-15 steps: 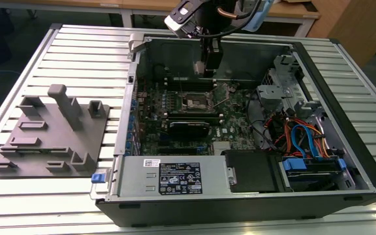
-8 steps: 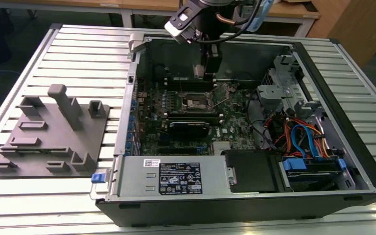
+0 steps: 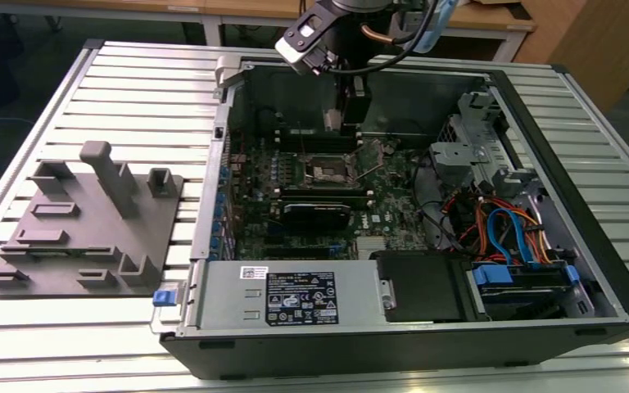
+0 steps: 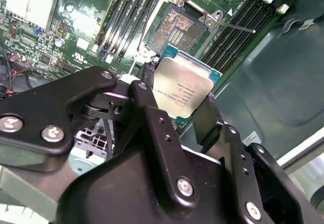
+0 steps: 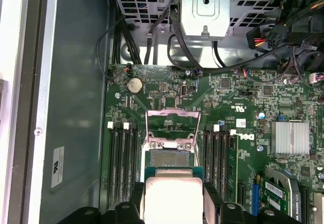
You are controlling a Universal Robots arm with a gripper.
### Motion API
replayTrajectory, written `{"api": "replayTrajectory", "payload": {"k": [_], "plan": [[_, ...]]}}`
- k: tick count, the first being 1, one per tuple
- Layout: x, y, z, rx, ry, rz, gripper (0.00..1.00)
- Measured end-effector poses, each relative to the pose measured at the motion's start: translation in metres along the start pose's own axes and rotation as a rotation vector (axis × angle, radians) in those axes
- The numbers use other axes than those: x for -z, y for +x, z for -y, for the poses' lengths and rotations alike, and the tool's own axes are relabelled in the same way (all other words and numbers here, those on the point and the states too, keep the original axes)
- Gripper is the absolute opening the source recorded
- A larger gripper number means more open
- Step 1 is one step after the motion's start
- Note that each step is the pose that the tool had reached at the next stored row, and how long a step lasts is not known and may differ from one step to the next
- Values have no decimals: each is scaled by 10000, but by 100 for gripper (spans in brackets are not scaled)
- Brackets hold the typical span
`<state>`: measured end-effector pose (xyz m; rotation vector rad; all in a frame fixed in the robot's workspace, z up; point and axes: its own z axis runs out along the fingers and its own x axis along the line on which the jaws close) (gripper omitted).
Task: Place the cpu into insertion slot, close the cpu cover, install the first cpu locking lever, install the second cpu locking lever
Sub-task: 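Place the cpu into insertion slot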
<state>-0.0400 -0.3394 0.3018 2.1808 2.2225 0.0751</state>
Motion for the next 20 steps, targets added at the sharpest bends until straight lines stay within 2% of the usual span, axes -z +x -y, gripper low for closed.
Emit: {"api": "replayTrajectory", "payload": {"k": [9, 20], "plan": [[-10, 0, 0, 0, -1, -2, 54], [-200, -3, 11, 53, -2, -3, 54]]}}
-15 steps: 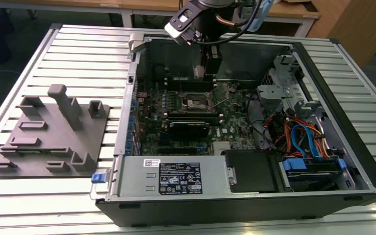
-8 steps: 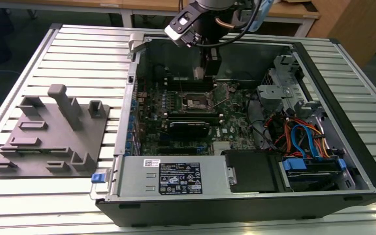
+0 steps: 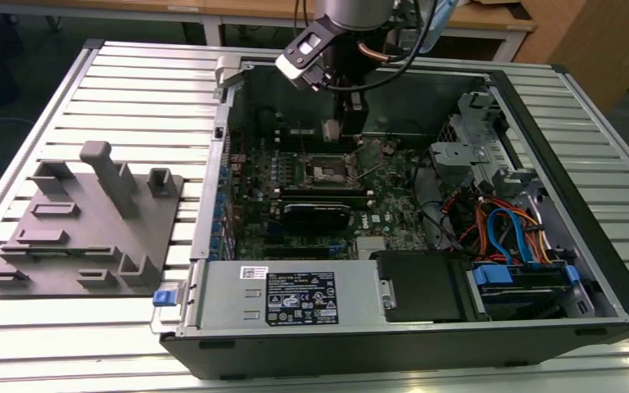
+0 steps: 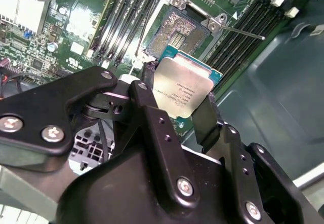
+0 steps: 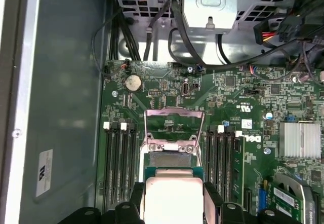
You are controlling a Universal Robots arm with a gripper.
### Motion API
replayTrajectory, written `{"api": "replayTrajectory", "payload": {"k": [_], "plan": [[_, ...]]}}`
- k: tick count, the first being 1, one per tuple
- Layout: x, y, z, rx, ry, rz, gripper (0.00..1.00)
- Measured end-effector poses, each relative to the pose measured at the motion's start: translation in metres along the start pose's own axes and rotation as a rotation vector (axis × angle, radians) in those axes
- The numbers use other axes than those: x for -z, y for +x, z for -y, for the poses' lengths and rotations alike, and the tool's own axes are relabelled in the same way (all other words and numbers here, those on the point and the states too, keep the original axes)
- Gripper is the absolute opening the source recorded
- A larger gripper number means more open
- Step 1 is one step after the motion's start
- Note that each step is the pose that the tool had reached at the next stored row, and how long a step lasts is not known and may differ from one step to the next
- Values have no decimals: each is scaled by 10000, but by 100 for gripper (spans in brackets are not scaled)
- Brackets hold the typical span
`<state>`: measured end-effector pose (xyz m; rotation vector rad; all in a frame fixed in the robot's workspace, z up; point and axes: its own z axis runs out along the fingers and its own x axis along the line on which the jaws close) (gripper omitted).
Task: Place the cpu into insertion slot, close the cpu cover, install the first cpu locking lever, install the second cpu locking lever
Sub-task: 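Place the cpu into insertion slot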
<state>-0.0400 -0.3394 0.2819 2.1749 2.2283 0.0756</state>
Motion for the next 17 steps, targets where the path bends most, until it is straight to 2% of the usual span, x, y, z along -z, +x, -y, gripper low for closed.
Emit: {"api": "replayTrajectory", "payload": {"k": [6, 17], "plan": [[-98, -2, 5, 28, 0, -2, 54], [-105, -2, 5, 28, 1, -2, 54]]}}
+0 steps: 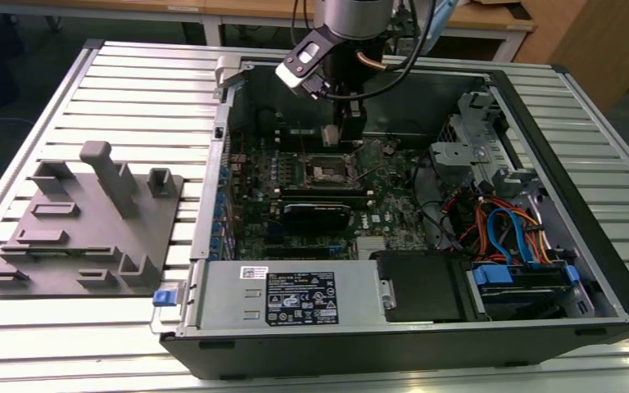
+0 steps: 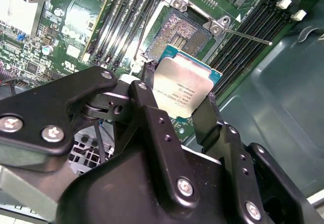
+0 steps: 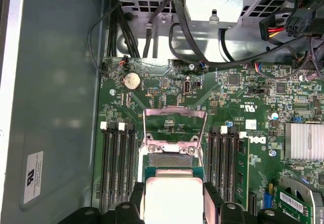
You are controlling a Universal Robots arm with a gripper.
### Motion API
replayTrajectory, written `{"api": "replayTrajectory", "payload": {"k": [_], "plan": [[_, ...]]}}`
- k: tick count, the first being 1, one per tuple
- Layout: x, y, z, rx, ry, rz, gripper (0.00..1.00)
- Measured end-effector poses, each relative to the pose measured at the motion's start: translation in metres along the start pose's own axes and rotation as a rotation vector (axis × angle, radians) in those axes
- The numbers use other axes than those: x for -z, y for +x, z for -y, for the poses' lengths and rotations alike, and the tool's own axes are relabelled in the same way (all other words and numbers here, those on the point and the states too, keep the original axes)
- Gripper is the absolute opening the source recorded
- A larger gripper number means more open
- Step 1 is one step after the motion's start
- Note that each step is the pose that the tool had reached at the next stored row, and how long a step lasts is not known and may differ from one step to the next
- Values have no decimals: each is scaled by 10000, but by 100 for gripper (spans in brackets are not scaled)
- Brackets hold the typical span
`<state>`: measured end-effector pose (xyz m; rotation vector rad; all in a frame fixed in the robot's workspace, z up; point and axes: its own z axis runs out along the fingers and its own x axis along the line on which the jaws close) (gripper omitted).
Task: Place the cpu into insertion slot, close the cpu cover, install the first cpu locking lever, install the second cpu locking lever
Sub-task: 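Place the cpu into insertion slot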
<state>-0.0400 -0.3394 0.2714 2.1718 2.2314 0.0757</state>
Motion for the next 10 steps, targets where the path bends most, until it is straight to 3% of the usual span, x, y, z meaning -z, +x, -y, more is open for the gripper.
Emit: {"api": "replayTrajectory", "payload": {"k": [5, 10], "plan": [[-26, 0, 2, 0, 0, 1, 54], [-113, -2, 6, 0, 0, 1, 54]]}}
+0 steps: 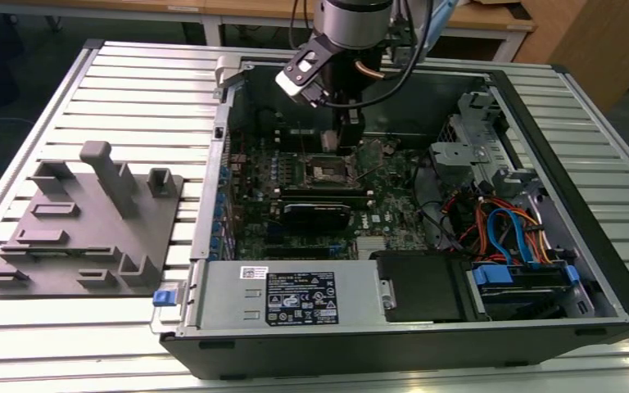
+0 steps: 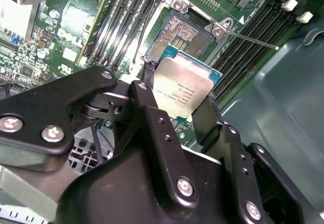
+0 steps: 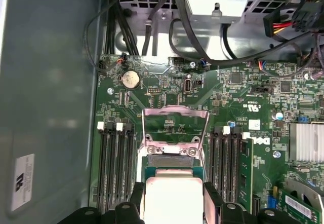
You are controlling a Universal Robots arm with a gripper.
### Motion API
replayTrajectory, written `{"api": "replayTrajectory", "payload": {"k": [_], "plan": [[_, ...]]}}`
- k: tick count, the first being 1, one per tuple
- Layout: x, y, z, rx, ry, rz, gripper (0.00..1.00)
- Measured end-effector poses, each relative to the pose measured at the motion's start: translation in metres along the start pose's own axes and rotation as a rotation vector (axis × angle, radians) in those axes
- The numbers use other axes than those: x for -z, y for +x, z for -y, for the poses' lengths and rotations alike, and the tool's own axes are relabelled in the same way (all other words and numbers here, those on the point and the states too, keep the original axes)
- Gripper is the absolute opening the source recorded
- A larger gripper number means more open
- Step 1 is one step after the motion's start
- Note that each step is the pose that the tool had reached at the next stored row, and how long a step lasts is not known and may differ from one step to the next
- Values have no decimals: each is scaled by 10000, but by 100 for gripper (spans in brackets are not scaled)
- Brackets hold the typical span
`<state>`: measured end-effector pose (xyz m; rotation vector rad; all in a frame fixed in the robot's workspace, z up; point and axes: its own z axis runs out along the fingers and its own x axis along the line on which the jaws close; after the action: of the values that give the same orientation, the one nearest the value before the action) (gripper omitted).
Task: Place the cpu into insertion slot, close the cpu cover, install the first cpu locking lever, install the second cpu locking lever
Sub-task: 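Place the cpu into insertion slot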
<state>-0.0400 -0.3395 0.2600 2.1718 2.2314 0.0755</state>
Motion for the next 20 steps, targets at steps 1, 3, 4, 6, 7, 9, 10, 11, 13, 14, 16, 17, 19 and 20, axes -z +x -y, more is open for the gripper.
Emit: {"api": "replayTrajectory", "payload": {"k": [1, 3, 4, 6, 7, 9, 10, 11, 13, 14, 16, 17, 19, 20], "plan": [[-18, 0, 1, -1, 0, 0, 54], [-54, -3, 3, -2, -1, -1, 54], [-74, -6, 4, -1, -1, -1, 54], [-106, -19, 6, 0, -1, -1, 54], [-123, -25, 8, 0, -1, -1, 54], [-158, -34, 13, -10, 0, 1, 54], [-176, -37, 16, -10, 0, 1, 54], [-194, -40, 18, -12, 0, 0, 54], [-227, -44, 24, -12, -1, -1, 54], [-234, -46, 28, -11, -1, 0, 54], [-254, -49, 40, -11, 0, 1, 54], [-270, -50, 45, -11, 0, 0, 54], [-306, -51, 51, -16, -1, 0, 54], [-323, -51, 52, -43, -2, 2, 54]]}}
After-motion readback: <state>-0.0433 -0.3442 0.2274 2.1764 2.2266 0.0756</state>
